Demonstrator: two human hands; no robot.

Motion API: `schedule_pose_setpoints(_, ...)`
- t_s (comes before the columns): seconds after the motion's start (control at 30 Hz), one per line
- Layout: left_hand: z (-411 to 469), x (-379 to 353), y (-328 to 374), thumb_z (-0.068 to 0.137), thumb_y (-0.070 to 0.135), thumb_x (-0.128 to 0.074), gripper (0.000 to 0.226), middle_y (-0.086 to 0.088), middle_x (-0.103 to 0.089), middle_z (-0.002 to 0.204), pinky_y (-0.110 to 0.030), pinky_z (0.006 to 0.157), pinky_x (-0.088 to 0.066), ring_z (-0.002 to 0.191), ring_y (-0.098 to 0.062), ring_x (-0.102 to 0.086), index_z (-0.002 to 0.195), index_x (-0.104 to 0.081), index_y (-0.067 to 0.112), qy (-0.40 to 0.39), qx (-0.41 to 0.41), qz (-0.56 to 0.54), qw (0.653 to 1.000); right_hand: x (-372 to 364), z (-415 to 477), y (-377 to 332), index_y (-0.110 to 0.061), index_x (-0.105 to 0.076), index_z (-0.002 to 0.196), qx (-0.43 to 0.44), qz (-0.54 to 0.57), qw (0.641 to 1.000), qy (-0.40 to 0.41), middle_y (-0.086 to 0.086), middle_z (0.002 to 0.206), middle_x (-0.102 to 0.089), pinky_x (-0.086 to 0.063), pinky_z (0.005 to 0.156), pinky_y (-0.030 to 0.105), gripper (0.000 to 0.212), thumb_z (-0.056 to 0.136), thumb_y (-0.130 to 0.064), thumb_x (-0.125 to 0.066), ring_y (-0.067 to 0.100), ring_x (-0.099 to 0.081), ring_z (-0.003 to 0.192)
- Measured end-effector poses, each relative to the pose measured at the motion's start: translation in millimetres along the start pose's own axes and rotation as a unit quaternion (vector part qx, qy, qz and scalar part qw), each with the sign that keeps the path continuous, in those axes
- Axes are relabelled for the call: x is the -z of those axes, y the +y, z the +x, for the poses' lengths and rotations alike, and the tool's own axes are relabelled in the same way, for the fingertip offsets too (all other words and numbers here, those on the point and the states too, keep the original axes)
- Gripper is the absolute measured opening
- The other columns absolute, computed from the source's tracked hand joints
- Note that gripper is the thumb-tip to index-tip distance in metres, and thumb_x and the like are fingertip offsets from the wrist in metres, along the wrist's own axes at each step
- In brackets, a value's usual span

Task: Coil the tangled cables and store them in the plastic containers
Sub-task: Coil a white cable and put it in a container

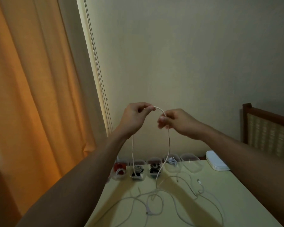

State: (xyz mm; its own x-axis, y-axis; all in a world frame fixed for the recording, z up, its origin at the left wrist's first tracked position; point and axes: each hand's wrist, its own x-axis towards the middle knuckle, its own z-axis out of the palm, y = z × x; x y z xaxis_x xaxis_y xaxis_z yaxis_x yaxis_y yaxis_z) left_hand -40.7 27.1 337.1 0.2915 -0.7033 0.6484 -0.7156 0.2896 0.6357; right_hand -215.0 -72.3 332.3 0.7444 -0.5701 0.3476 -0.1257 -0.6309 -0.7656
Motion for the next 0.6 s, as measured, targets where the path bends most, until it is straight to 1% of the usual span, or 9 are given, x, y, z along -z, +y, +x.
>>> schedule_pose_setpoints(0.07,4,0,1,0.1,0.034,-0.064,0.022,0.006,-0.067,0.077,-0.027,0.061,-0.043,0.061,-0.006,-0.05,0.103,-0.079,0.018,-0.005,0.016,-0.01,1.0,-4,2,1,-0.004,-0.065,0.091,-0.018,0.103,0.994,0.034,0.002,0.062,-0.057,-0.057,0.06,0.035,0.026,0.106,-0.019,-0.05,0.017,-0.058,0.054)
schedule_pose_setpoints(0.13,4,3,-3,0.1,0.035,-0.063,0.023,0.004,-0.061,0.074,-0.029,0.063,-0.042,0.063,-0.01,-0.049,0.1,-0.078,0.018,-0.038,0.042,-0.009,0.998,8,8,2,-0.009,-0.061,0.083,-0.034,0.166,0.979,0.109,-0.002,0.052,-0.039,-0.041,0.043,0.026,0.029,0.107,-0.016,-0.046,0.014,-0.037,0.044)
schedule_pose_setpoints(0.2,-4,10,-14,0.103,0.036,-0.059,0.025,0.005,-0.058,0.075,-0.03,0.066,-0.043,0.066,-0.01,-0.05,0.099,-0.076,0.019,-0.077,0.062,0.009,0.995,29,18,7,-0.014,-0.056,0.078,-0.038,0.224,0.953,0.199,-0.006,0.046,-0.032,-0.026,0.042,0.019,0.032,0.107,-0.013,-0.043,0.012,-0.027,0.041)
schedule_pose_setpoints(0.27,-15,19,-34,0.104,0.038,-0.055,0.027,0.002,-0.056,0.075,-0.033,0.065,-0.043,0.067,-0.013,-0.049,0.095,-0.075,0.023,-0.079,0.086,0.021,0.993,58,24,18,-0.018,-0.055,0.075,-0.055,0.236,0.923,0.298,-0.007,0.045,-0.033,-0.025,0.041,0.017,0.033,0.106,-0.014,-0.045,0.009,-0.027,0.036)
schedule_pose_setpoints(0.37,-34,33,-63,0.104,0.039,-0.052,0.03,-0.004,-0.054,0.076,-0.035,0.06,-0.041,0.065,-0.018,-0.047,0.09,-0.073,0.023,-0.074,0.137,0.016,0.988,93,20,45,-0.018,-0.062,0.073,-0.082,0.104,0.915,0.38,0.001,0.052,-0.04,-0.031,0.046,0.024,0.032,0.102,-0.022,-0.051,0.017,-0.035,0.042)
schedule_pose_setpoints(0.43,-46,37,-71,0.105,0.037,-0.052,0.03,-0.005,-0.053,0.077,-0.031,0.057,-0.042,0.066,-0.018,-0.047,0.092,-0.073,0.02,-0.087,0.162,0.009,0.983,103,11,62,-0.017,-0.07,0.08,-0.103,-0.03,0.932,0.346,0.006,0.063,-0.052,-0.04,0.055,0.031,0.028,0.101,-0.027,-0.054,0.023,-0.046,0.056)
schedule_pose_setpoints(0.5,-55,37,-70,0.105,0.037,-0.052,0.03,-0.006,-0.051,0.075,-0.029,0.054,-0.041,0.064,-0.019,-0.046,0.094,-0.072,0.016,-0.088,0.174,-0.017,0.981,102,1,79,-0.014,-0.071,0.097,-0.151,-0.196,0.933,0.26,0.014,0.091,-0.066,-0.044,0.072,0.035,0.025,0.102,-0.028,-0.051,0.028,-0.058,0.082)
schedule_pose_setpoints(0.53,-59,34,-67,0.105,0.037,-0.052,0.03,-0.006,-0.05,0.072,-0.03,0.053,-0.039,0.062,-0.02,-0.044,0.095,-0.072,0.016,-0.078,0.178,-0.029,0.98,97,-5,83,-0.013,-0.066,0.114,-0.19,-0.296,0.914,0.202,0.018,0.113,-0.067,-0.044,0.082,0.037,0.027,0.101,-0.032,-0.051,0.032,-0.059,0.098)
schedule_pose_setpoints(0.6,-64,28,-57,0.105,0.038,-0.052,0.029,-0.002,-0.048,0.064,-0.029,0.051,-0.036,0.058,-0.019,-0.043,0.095,-0.072,0.018,-0.057,0.184,-0.034,0.981,78,-16,83,-0.019,-0.038,0.147,-0.214,-0.441,0.865,0.106,0.016,0.146,-0.049,-0.039,0.102,0.047,0.061,0.096,-0.046,-0.057,0.036,-0.049,0.128)
